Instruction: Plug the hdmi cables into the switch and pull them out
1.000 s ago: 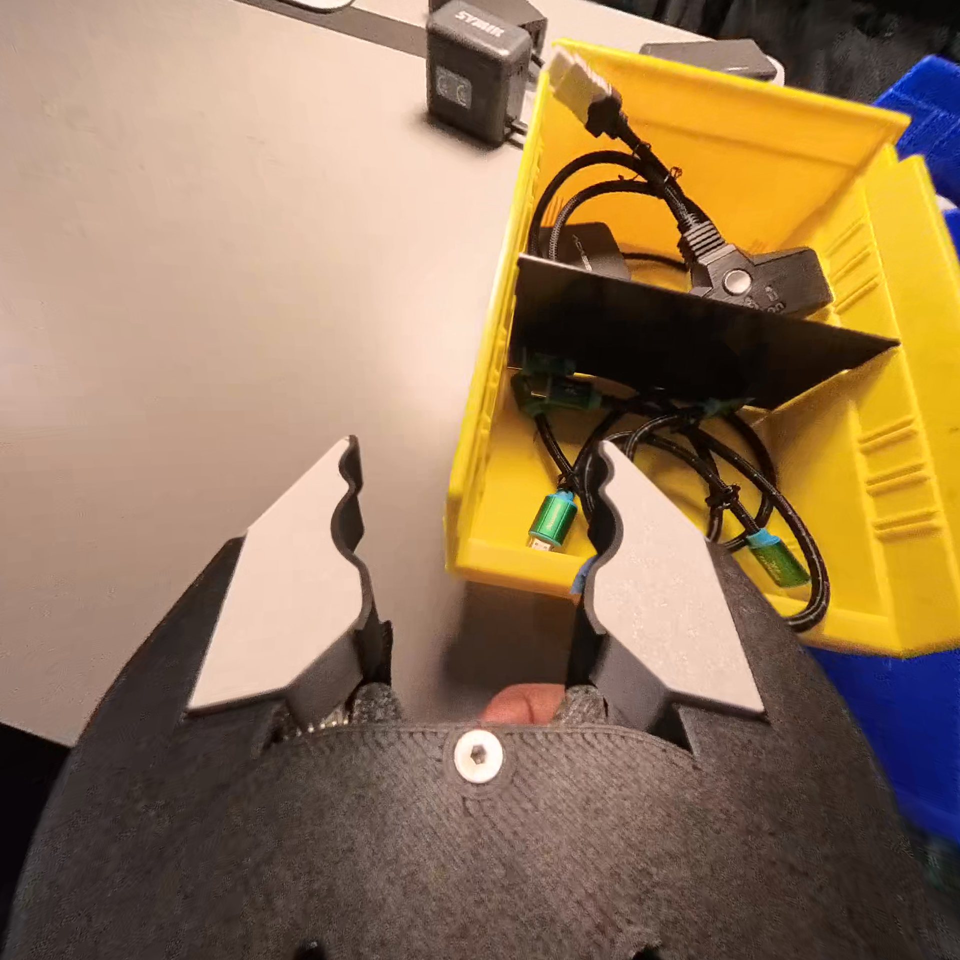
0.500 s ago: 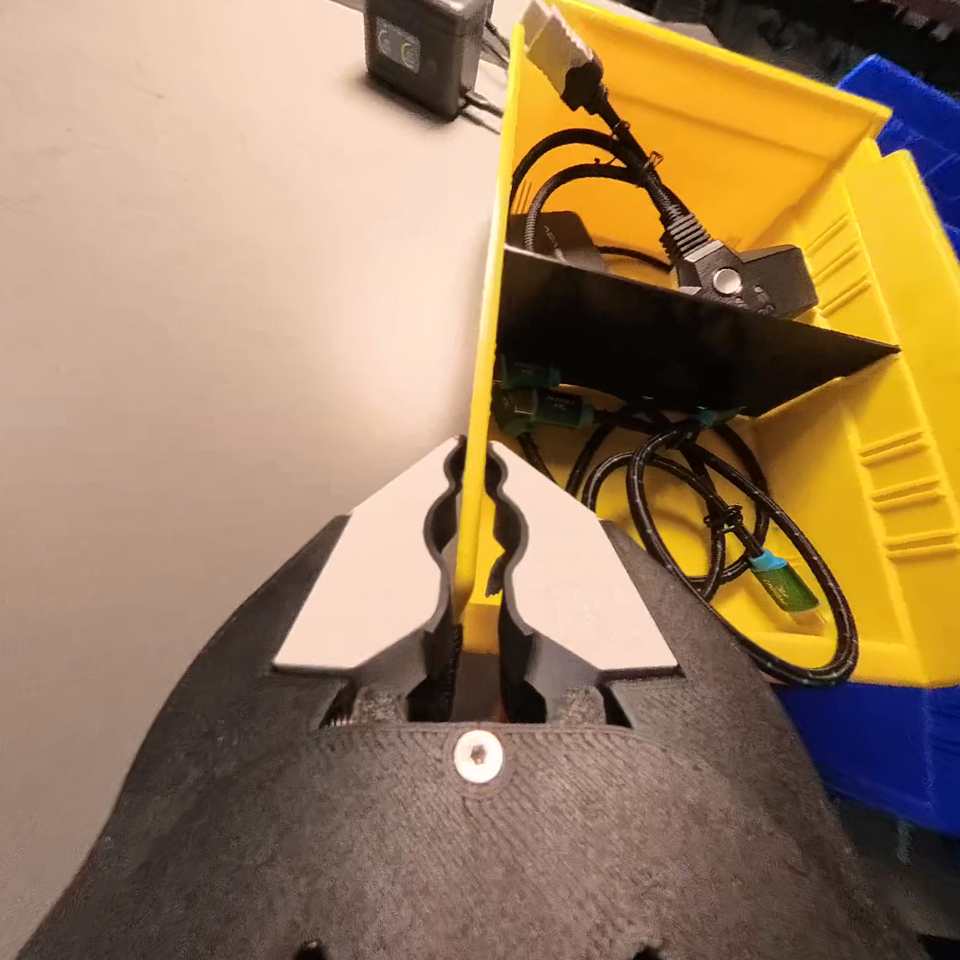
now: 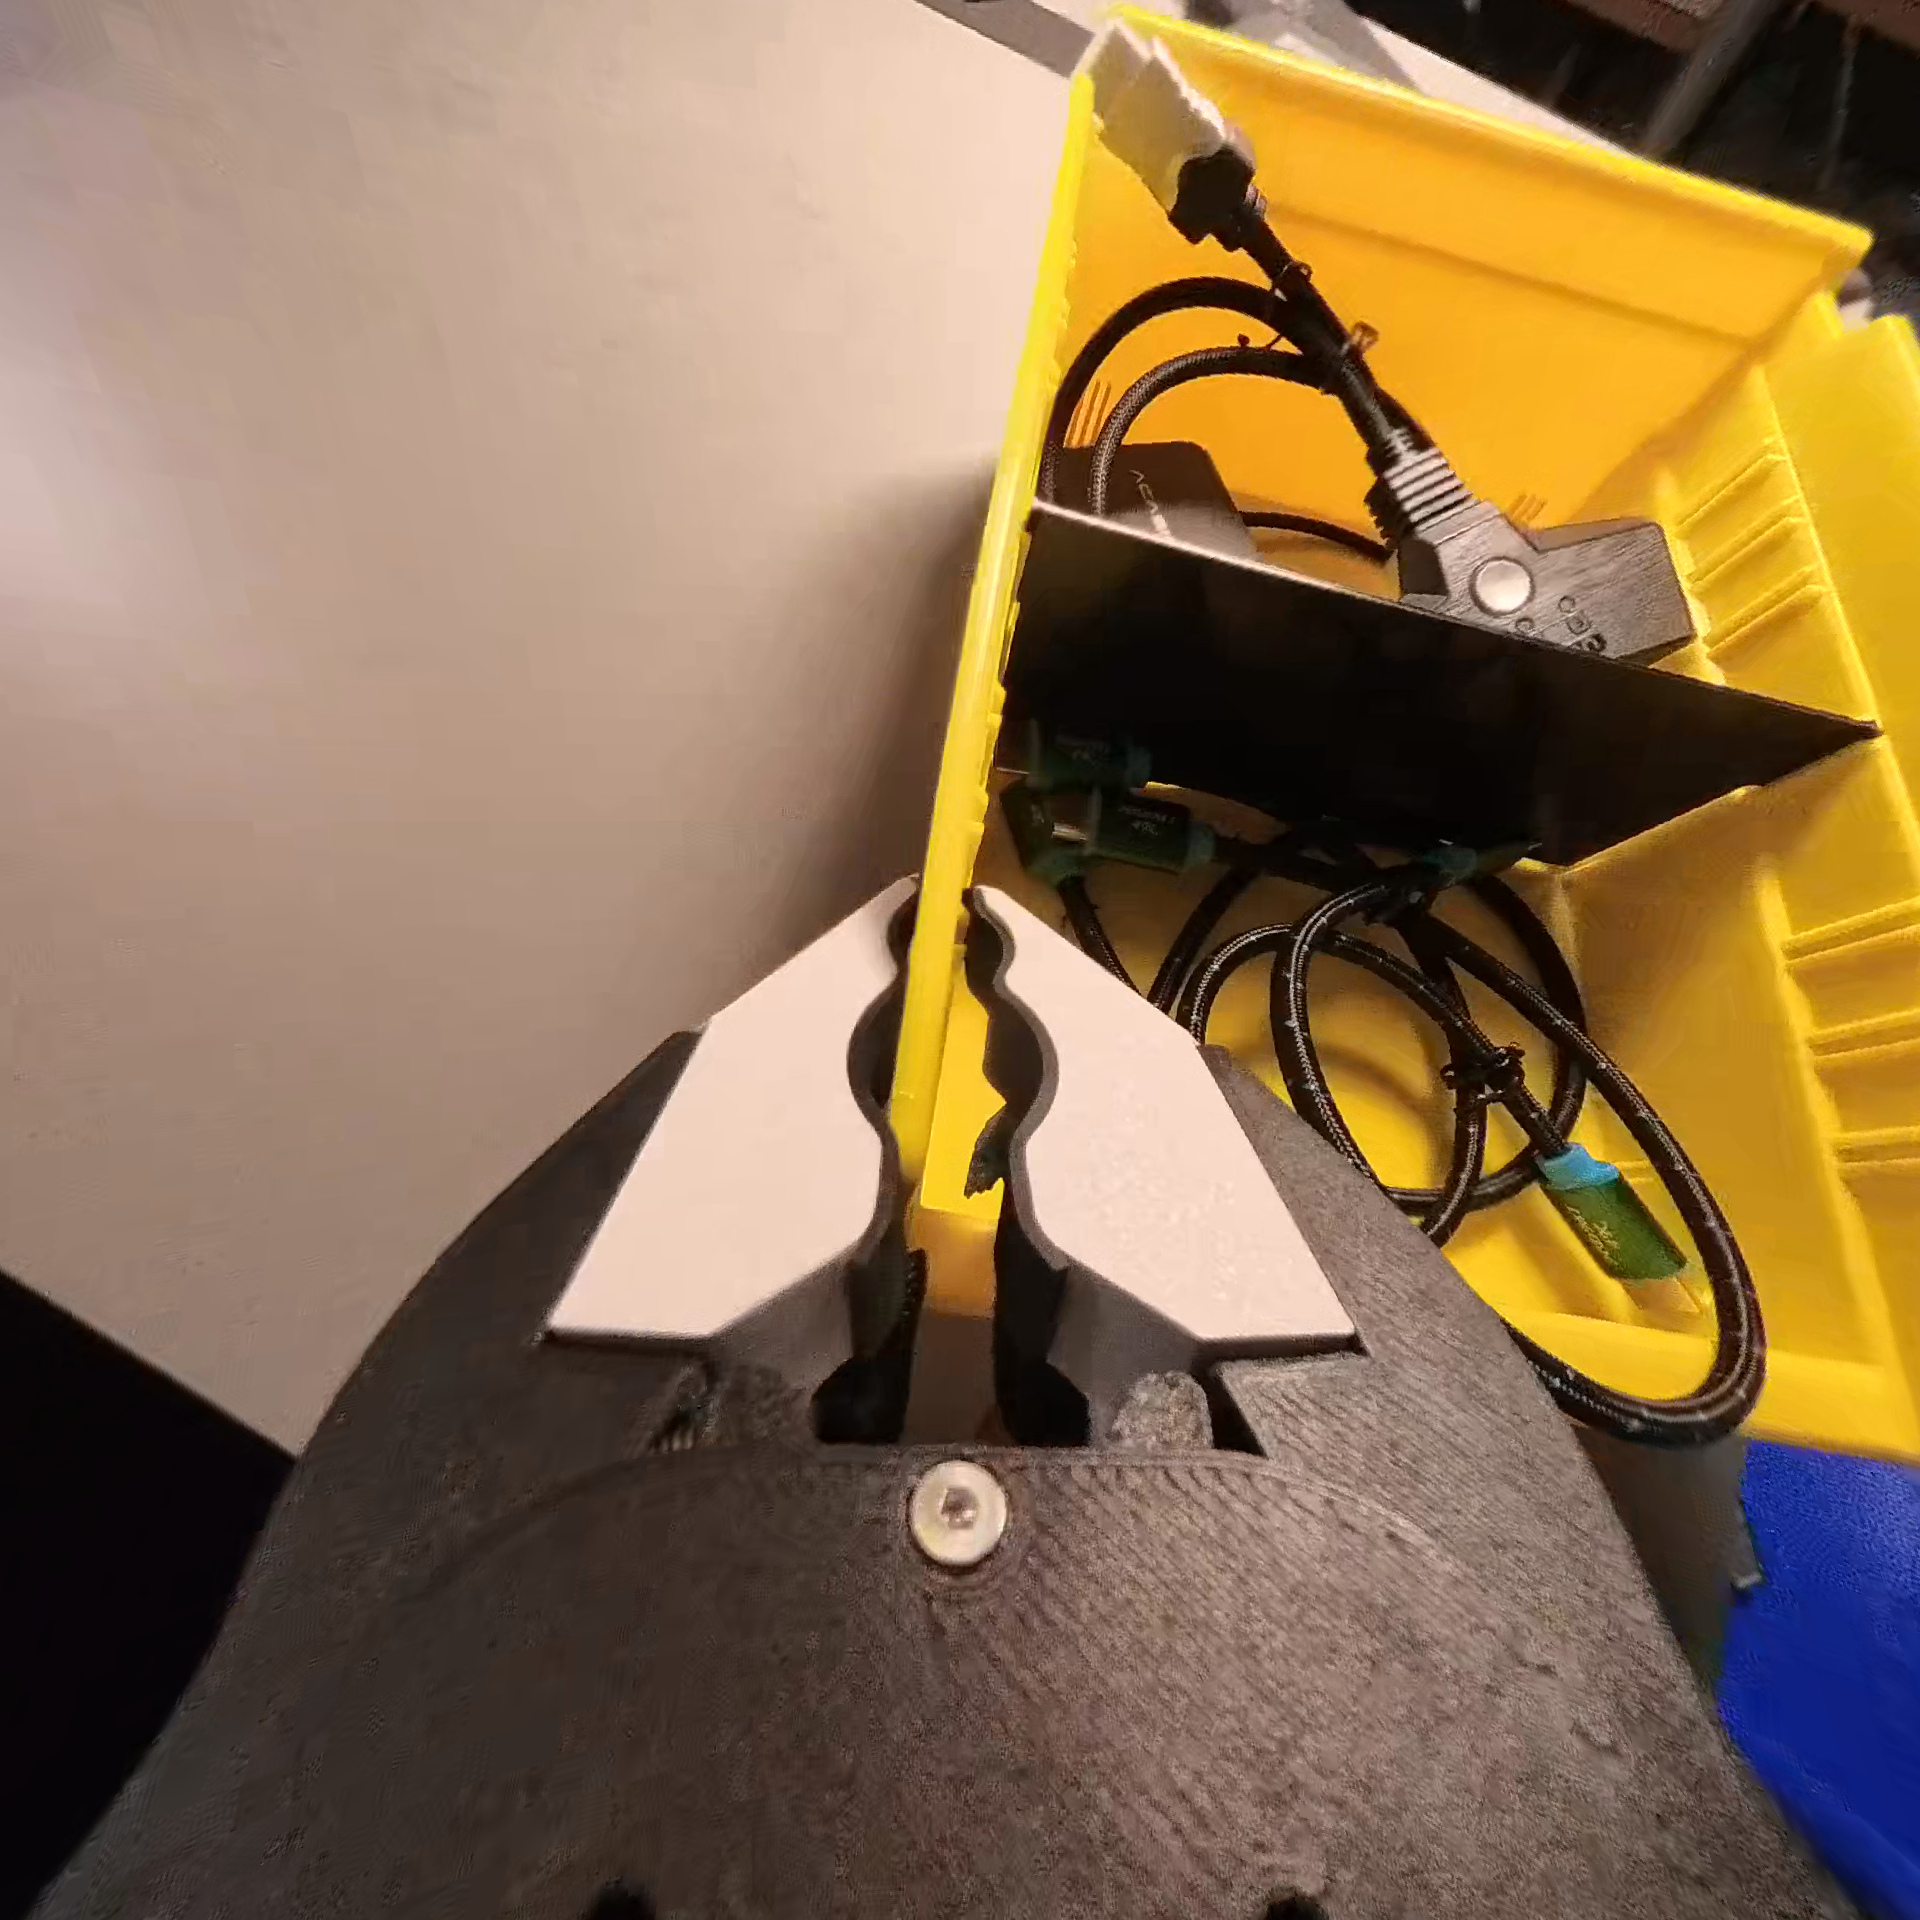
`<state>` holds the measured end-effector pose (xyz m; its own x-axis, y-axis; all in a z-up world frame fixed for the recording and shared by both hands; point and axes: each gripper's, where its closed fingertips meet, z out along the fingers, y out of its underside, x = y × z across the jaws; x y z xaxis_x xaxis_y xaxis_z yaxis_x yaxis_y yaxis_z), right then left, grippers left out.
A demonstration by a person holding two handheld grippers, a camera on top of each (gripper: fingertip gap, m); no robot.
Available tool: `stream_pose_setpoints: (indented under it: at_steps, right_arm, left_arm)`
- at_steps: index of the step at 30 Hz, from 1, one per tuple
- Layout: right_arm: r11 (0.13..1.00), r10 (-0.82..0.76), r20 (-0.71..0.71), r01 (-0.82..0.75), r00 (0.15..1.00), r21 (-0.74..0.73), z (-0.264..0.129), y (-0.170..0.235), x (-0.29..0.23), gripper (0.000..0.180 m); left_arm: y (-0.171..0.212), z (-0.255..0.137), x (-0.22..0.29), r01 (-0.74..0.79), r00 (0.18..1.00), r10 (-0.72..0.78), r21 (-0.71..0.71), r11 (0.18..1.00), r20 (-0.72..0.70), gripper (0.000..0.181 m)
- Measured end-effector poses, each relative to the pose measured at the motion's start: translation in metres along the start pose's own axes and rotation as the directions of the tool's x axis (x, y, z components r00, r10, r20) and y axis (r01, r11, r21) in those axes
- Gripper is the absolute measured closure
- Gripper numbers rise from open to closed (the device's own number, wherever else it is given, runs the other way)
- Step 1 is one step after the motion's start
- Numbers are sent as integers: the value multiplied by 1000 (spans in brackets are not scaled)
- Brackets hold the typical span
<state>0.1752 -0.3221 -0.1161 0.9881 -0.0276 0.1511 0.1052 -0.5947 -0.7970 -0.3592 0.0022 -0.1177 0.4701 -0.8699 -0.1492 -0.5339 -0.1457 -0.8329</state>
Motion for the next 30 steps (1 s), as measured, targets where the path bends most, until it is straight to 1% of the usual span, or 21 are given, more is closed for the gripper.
stream_pose_setpoints:
  at_steps: [4,9,12,16,20,22,25,27,28,30]
  right_arm:
    - [996,-91,153,85,984,40,1,-8,-36,174]
    - [983,-176,330,146,927,114,14,-24,-71,175]
    - [971,-233,410,186,882,153,35,-43,-86,175]
    - [947,-319,486,253,813,199,77,-76,-103,175]
    - [921,-388,553,296,737,253,121,-112,-122,175]
    - [910,-415,583,312,699,274,142,-130,-135,175]
    - [895,-445,611,331,654,298,171,-155,-156,175]
    - [891,-454,613,328,647,313,182,-169,-168,173]
    - [894,-448,607,309,657,325,182,-177,-169,172]
    - [906,-416,586,260,695,335,173,-191,-158,155]
  left_arm:
    - [-1,-9,37,-24,973,27,17,1000,-229,176]
    - [8,-32,76,-70,887,72,21,997,-456,174]
    - [14,-50,92,-88,821,82,16,996,-565,173]
    - [23,-71,111,-115,717,95,17,993,-690,172]
    - [28,-81,128,-159,612,138,50,986,-779,172]
    - [23,-77,138,-173,574,165,77,982,-802,172]
    - [8,-58,157,-199,539,199,106,974,-819,172]
    - [-3,-44,170,-215,516,217,120,969,-828,172]
    - [-8,-37,176,-225,511,221,119,967,-830,172]
    - [-15,-33,182,-223,506,198,94,970,-839,168]
